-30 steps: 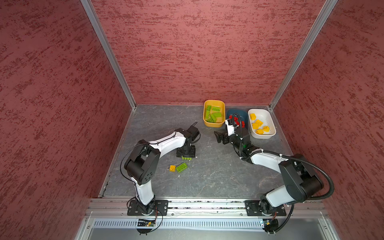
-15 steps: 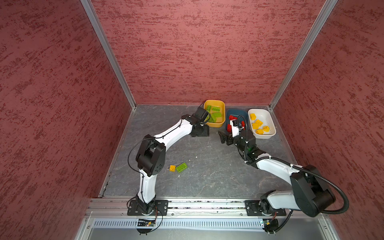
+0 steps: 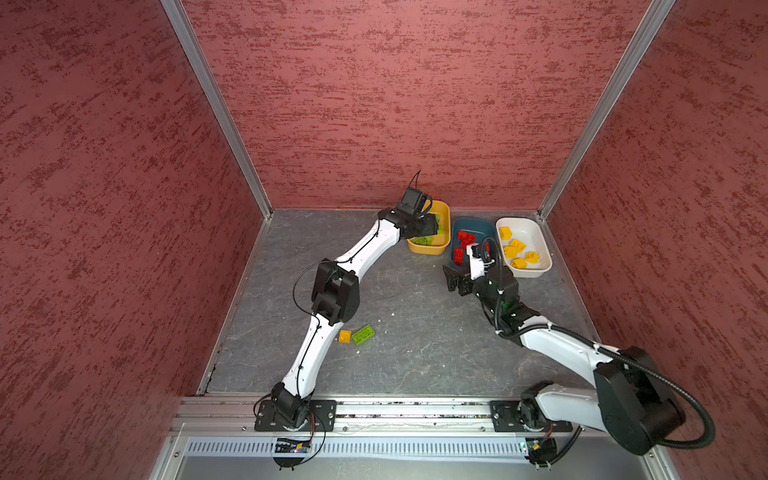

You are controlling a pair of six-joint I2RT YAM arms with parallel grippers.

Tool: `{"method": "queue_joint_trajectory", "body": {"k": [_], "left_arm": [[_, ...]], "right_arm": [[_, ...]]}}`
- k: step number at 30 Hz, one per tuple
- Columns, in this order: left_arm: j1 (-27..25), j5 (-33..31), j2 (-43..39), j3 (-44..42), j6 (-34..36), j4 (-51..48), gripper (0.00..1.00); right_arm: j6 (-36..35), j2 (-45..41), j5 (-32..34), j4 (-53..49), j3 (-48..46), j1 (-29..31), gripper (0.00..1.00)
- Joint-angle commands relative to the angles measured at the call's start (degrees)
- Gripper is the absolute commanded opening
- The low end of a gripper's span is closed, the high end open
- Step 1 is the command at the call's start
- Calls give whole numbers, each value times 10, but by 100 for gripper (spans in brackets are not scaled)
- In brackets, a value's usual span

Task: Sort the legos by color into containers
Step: 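Carry the green brick with the left gripper over the yellow tub, then open the left gripper to drop the green brick into the yellow tub, then lower the left gripper onto the last green brick and grasp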

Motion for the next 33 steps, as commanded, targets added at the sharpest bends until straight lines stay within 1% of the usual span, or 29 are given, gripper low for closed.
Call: {"method": "queue_joint_trajectory", "body": {"k": [1,2,4,5,6,10,12,14,17,19,21,23,25,28,30,33], "left_arm": [[12,43,38,54,-11,23,62],[13,51,48,69,-6,20,64],[13,63,55,86,9,14,70],[13,66,53,88,19,10,76],[12,61,49,88,31,2,84],[9,9,16,68,77,-38,99],[11,-12,-14,28,93,-47,100],[12,-18,-53,-27,106,-45,100],[10,-11,-131,-151,140,-31,100],[6,-29,-191,-248,174,-19,100],[4,-43,-249,-337,213,-28,100],[3,-60,-305,-411,234,-46,100],[-2,-85,-346,-462,254,-75,100],[-20,-130,-391,-519,256,-131,100],[-24,-154,-406,-555,232,-175,100],[-27,-148,-416,-608,209,-216,100]], "right_arm": [[-15,-18,24,-16,-7,2,99],[-18,-21,26,-18,-8,1,99],[-20,-25,29,-23,-8,2,99],[-21,-26,29,-25,-8,2,99],[-22,-26,28,-26,-8,2,99],[-25,-22,12,-32,0,2,99],[-25,-18,1,-32,6,2,99],[-25,-13,-4,-30,11,2,99],[-25,-6,7,-30,18,2,99],[-20,-2,28,-28,18,1,99],[-11,0,62,-24,16,2,99],[-7,4,95,-23,16,2,99],[-5,12,126,-17,17,2,99],[-1,25,158,-17,28,2,99],[3,33,161,-26,41,2,99],[20,38,160,-22,49,2,99]]}}
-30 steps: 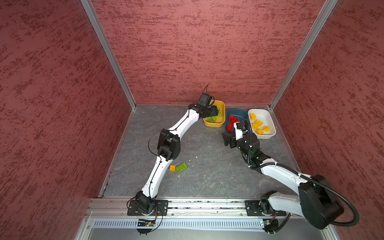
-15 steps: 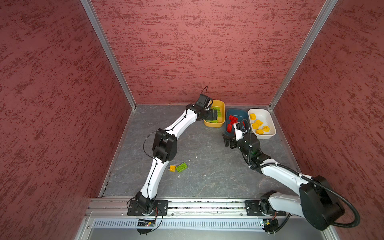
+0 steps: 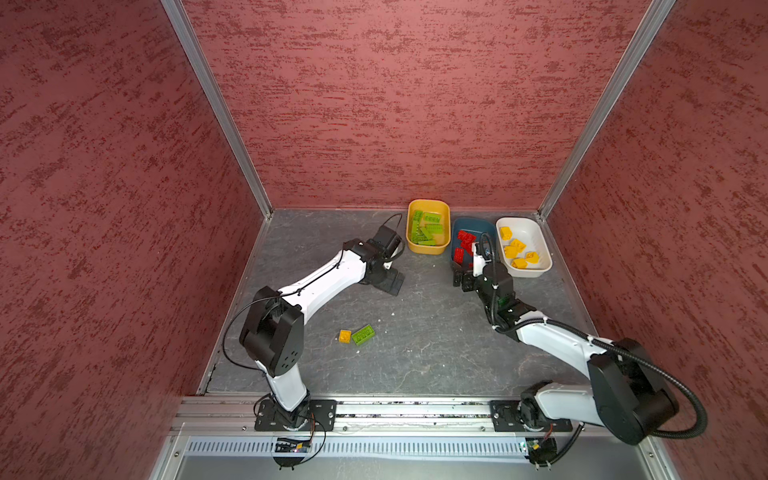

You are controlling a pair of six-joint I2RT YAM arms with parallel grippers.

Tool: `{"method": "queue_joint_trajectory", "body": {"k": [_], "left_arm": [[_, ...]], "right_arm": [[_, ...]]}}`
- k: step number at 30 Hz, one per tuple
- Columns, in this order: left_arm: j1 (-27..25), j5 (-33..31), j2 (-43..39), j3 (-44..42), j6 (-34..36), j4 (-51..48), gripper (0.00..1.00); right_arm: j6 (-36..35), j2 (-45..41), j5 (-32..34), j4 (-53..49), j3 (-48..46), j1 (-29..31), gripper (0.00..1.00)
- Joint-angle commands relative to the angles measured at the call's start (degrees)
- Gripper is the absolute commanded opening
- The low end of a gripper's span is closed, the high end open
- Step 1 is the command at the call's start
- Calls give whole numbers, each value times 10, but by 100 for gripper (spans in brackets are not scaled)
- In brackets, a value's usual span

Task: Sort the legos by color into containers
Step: 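Lower the left gripper onto the last green brick and grasp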

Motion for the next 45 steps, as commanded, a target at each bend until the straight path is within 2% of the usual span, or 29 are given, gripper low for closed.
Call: {"method": "queue_joint_trajectory", "body": {"k": [1,7,12,25,28,32,34,39,45], "left_arm": [[-7,-24,-10,-55,-16,-78,100],[-53,11,-47,-124,13,-71,100],[-95,-30,-11,-130,32,-112,100],[-94,-52,43,-144,52,-52,89],[-87,-21,50,-143,59,-30,83],[-82,-16,64,-149,57,-24,77],[-77,1,68,-152,57,-18,68],[-69,28,67,-163,61,4,54],[-61,8,57,-168,55,15,37]], "right_arm": [[22,2,26,14,21,2,99],[21,13,33,10,32,2,99],[24,21,37,18,34,2,99],[30,39,34,16,40,2,99],[33,41,34,12,43,2,99],[26,39,40,9,43,2,99],[20,42,42,5,45,2,99],[21,45,43,1,50,2,99],[22,56,37,1,57,1,99]]}}
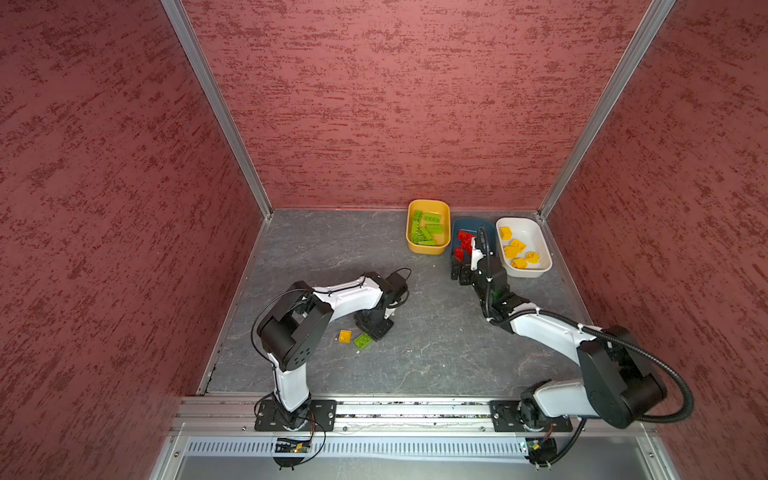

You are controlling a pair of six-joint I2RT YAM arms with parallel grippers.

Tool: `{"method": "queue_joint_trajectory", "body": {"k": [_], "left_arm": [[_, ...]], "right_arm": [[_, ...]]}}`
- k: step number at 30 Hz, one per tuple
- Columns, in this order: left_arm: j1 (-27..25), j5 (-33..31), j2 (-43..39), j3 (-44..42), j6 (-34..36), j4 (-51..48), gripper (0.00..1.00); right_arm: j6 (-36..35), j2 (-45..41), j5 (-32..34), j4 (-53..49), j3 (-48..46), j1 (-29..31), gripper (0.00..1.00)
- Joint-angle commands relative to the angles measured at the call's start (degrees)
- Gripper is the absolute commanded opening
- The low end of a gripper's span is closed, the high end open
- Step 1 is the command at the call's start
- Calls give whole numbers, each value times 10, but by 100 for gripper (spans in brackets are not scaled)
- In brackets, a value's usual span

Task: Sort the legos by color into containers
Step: 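Lower the left gripper onto the last green brick and grasp, then carry the green brick with the left gripper over the yellow tub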

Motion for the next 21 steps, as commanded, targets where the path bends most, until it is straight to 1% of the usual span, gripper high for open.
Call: {"method": "queue_joint_trajectory", "body": {"k": [1,6,8,10,13,15,17,19,21], "left_arm": [[9,-21,-1,-19,-4,41,36],[14,-28,-11,-2,-12,43,27],[18,-22,-15,12,-17,39,27],[24,-10,-16,44,-30,26,27],[29,24,-22,86,-48,39,27],[38,76,-22,111,-60,65,27],[47,135,-11,137,-68,86,27],[49,151,9,172,-74,100,27],[50,152,33,216,-80,117,26]], "right_arm": [[-2,9,5,0,25,2,99],[-6,14,3,5,27,2,99],[-15,13,-11,6,25,2,99],[-32,12,-53,6,24,2,99],[-52,8,-141,10,22,2,99],[-63,8,-202,13,20,2,99],[-66,10,-246,13,23,2,99],[-59,13,-265,17,24,1,99],[-50,12,-261,30,19,2,99]]}}
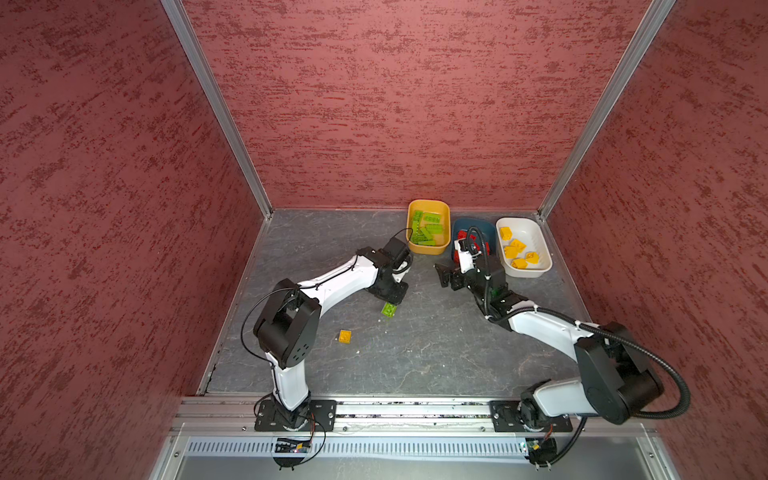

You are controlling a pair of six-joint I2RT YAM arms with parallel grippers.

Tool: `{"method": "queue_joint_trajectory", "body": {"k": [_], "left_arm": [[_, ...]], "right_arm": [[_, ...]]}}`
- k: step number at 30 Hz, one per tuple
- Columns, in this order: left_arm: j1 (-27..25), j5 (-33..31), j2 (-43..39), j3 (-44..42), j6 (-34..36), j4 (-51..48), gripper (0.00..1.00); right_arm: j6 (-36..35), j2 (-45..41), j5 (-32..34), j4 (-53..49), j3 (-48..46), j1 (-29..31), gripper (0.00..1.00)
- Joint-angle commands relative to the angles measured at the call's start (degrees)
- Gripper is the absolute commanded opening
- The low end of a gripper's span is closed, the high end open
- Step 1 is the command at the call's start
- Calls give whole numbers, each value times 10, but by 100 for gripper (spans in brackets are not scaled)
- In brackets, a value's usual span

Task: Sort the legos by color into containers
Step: 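Carry the green brick with the left gripper over the yellow tub, then release the green brick into the yellow tub and withdraw the left gripper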

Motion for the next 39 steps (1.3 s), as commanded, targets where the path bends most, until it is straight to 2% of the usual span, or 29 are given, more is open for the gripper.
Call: {"method": "queue_joint_trajectory", "body": {"k": [1,5,10,13,16,20,23,27,33,39], "left_arm": [[5,48,39,63,-25,57,26],[19,50,104,167,-77,100,26],[39,11,185,301,-139,107,26],[57,20,222,348,-185,129,26],[72,35,263,403,-230,140,26],[74,13,311,475,-257,149,28],[73,11,338,507,-269,175,29],[65,-45,366,556,-270,164,32],[60,-63,379,558,-280,222,36],[57,-50,428,623,-268,252,58]], "right_arm": [[-2,0,-47,35,5,2,99],[19,-16,7,59,-12,2,99],[62,-39,85,61,-34,2,99],[85,-50,133,29,-36,2,99],[91,-60,154,-19,-24,2,99],[106,-71,183,-72,-7,2,99],[110,-78,194,-84,-4,2,99],[121,-84,207,-101,7,2,99],[136,-96,205,-118,10,2,99],[146,-102,209,-119,-7,2,99]]}}
